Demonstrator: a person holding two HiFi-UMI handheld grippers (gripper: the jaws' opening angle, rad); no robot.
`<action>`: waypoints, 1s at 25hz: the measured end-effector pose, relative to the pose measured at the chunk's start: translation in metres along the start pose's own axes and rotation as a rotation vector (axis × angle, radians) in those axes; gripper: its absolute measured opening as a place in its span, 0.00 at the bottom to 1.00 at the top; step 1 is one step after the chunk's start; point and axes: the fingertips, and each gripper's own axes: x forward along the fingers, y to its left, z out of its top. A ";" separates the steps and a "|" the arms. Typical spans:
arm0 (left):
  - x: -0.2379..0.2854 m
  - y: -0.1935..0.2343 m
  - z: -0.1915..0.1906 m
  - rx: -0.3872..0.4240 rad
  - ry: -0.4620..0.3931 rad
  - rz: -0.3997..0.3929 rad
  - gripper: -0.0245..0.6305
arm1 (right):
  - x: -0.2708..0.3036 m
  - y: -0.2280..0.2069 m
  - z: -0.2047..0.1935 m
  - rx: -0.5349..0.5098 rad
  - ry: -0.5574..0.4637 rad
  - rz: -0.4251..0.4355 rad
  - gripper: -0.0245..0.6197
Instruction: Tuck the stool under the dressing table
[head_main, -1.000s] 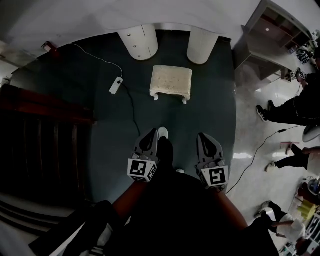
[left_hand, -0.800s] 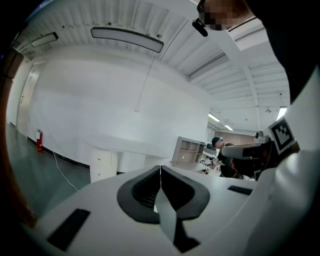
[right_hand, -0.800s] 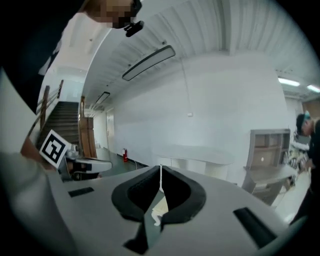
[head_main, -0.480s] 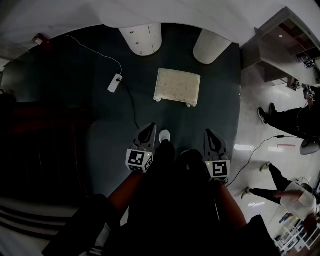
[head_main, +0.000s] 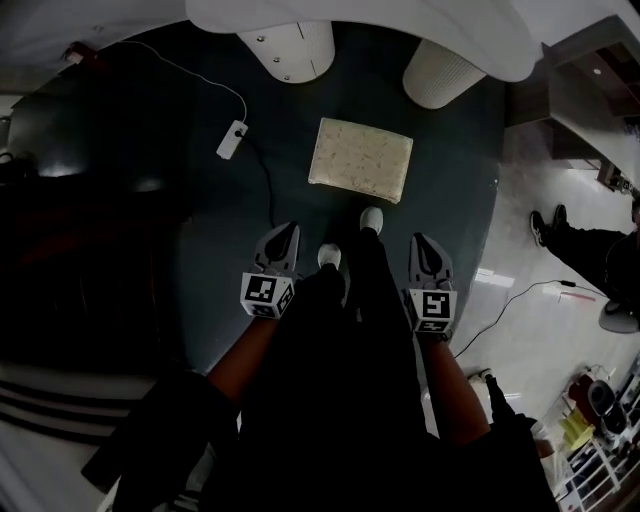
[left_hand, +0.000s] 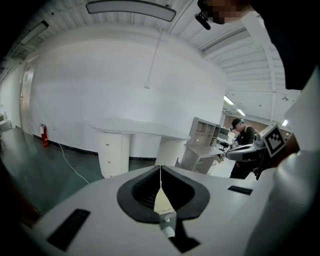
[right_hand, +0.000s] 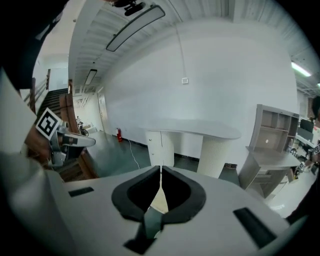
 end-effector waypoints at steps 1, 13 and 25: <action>0.007 0.004 -0.001 -0.009 0.009 0.016 0.06 | 0.009 -0.006 -0.009 -0.014 0.019 0.007 0.10; 0.074 0.049 -0.060 -0.027 0.093 0.095 0.07 | 0.077 -0.043 -0.098 -0.028 0.185 0.028 0.10; 0.165 0.090 -0.198 0.076 0.247 0.015 0.07 | 0.168 -0.054 -0.233 0.101 0.264 -0.018 0.10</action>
